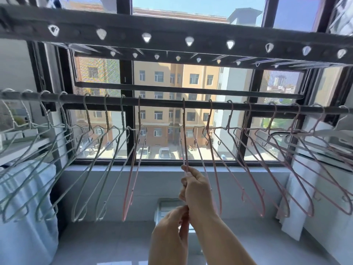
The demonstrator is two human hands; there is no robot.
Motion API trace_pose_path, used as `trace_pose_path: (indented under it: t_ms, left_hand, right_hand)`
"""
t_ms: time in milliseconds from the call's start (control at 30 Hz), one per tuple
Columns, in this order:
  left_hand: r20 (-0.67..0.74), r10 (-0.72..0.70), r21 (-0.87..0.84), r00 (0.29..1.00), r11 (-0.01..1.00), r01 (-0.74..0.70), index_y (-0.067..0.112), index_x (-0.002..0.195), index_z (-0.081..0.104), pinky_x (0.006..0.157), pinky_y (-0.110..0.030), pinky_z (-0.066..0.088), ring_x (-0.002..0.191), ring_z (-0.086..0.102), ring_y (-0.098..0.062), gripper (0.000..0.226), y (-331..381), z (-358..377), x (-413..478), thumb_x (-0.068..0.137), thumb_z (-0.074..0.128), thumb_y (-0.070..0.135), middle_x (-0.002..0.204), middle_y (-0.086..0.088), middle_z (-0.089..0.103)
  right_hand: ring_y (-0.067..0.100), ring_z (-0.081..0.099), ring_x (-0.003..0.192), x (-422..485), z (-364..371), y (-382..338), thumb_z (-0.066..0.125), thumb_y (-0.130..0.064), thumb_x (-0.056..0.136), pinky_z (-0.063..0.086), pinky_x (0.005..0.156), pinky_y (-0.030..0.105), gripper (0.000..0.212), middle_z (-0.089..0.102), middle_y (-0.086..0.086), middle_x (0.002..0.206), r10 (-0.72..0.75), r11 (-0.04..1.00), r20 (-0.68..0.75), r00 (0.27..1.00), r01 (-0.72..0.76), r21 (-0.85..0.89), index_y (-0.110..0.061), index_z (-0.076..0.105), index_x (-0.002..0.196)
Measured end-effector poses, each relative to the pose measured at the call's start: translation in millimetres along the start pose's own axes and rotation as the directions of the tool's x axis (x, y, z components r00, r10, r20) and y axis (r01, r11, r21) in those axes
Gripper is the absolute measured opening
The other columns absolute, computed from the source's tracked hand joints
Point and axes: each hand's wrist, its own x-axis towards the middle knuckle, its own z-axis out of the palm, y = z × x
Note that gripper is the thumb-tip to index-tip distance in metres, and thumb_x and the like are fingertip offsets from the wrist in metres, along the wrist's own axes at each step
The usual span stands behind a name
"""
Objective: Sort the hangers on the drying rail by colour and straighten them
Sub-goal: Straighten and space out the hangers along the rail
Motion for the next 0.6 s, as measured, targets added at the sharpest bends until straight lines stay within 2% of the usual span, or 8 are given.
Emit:
trace_pose_path:
  t_ms: [167, 233, 300, 333, 367, 467, 533, 600]
  left_hand:
    - [0.011, 0.053, 0.048, 0.999, 0.997, -0.053, 0.033, 0.098, 0.059, 0.065, -0.002, 0.047, 0.071, 0.06, 0.014, 0.058, 4, -11, 0, 0.055, 0.079, 0.0, 0.075, 0.014, 0.07]
    - [-0.062, 0.118, 0.112, 0.991, 0.988, -0.111, 0.032, 0.1, 0.057, 0.069, -0.003, 0.046, 0.078, 0.061, 0.004, 0.051, 9, -29, 6, 0.06, 0.078, 0.01, 0.083, 0.011, 0.071]
    - [-0.164, 0.2, 0.186, 0.966, 0.968, -0.169, 0.028, 0.104, 0.055, 0.077, -0.011, 0.044, 0.087, 0.057, -0.002, 0.036, 12, -50, 15, 0.07, 0.066, 0.024, 0.098, 0.013, 0.064]
    - [-0.2, 0.201, 0.218, 0.959, 0.963, -0.156, 0.024, 0.107, 0.054, 0.08, -0.017, 0.046, 0.092, 0.055, -0.004, 0.036, 12, -60, 19, 0.072, 0.064, 0.026, 0.105, 0.011, 0.06]
    - [-0.23, 0.175, 0.25, 0.957, 0.961, -0.115, 0.021, 0.11, 0.053, 0.081, -0.023, 0.049, 0.096, 0.055, -0.01, 0.042, 10, -68, 21, 0.07, 0.069, 0.024, 0.109, 0.006, 0.059]
    - [-0.254, 0.042, 0.345, 0.966, 0.937, 0.05, 0.016, 0.119, 0.048, 0.085, -0.042, 0.046, 0.104, 0.053, -0.02, 0.067, -4, -82, 23, 0.06, 0.079, 0.004, 0.114, -0.012, 0.06]
    - [-0.221, 0.017, 0.388, 0.975, 0.919, 0.072, 0.012, 0.12, 0.047, 0.09, -0.048, 0.039, 0.102, 0.056, -0.025, 0.07, -14, -85, 20, 0.059, 0.079, 0.0, 0.113, -0.017, 0.061]
    - [-0.185, 0.0, 0.412, 0.983, 0.908, 0.078, 0.005, 0.118, 0.05, 0.083, -0.053, 0.045, 0.095, 0.062, -0.032, 0.067, -24, -86, 14, 0.057, 0.079, -0.002, 0.106, -0.02, 0.063]
  right_hand:
    - [0.004, 0.031, 0.037, -5, -2, -4, 0.037, -0.006, 0.095, 0.027, 0.035, 0.016, 0.026, 0.038, -0.001, 0.06, 0.015, 0.999, 0.014, 1.0, -0.014, -0.045, -0.009, 0.058, 0.111]
    - [0.008, 0.045, 0.053, -7, 0, -9, 0.039, -0.016, 0.097, 0.038, 0.047, 0.018, 0.029, 0.049, 0.001, 0.071, -0.021, 0.976, 0.027, 0.999, 0.026, -0.215, -0.005, 0.051, 0.12]
    - [0.017, 0.052, 0.106, -9, 2, -8, 0.039, -0.028, 0.097, 0.044, 0.088, 0.026, 0.05, 0.052, 0.005, 0.123, -0.169, 0.763, 0.041, 0.985, 0.157, -0.627, -0.008, 0.026, 0.141]
    - [0.018, 0.035, 0.13, -13, 4, -9, 0.039, -0.03, 0.096, 0.029, 0.108, 0.028, 0.06, 0.034, 0.003, 0.143, -0.267, 0.583, 0.058, 0.962, 0.21, -0.785, -0.012, 0.012, 0.146]
    - [0.018, 0.018, 0.139, -19, 9, -10, 0.04, -0.03, 0.094, 0.014, 0.116, 0.029, 0.064, 0.02, 0.002, 0.15, -0.383, 0.446, 0.087, 0.919, 0.267, -0.854, -0.014, 0.007, 0.146]
    - [0.021, 0.018, 0.133, -26, 29, -7, 0.053, -0.02, 0.086, 0.012, 0.115, 0.036, 0.061, 0.029, 0.009, 0.142, -0.621, 0.284, 0.187, 0.761, 0.441, -0.852, -0.012, 0.027, 0.14]
    - [0.026, 0.02, 0.133, -27, 43, -7, 0.056, -0.016, 0.084, 0.012, 0.115, 0.04, 0.061, 0.032, 0.011, 0.141, -0.573, 0.208, 0.237, 0.785, 0.419, -0.884, -0.012, 0.031, 0.139]
    - [0.027, 0.014, 0.136, -30, 52, -6, 0.049, -0.017, 0.088, 0.005, 0.117, 0.04, 0.061, 0.023, 0.008, 0.144, -0.441, 0.101, 0.287, 0.85, 0.364, -0.926, -0.013, 0.021, 0.142]
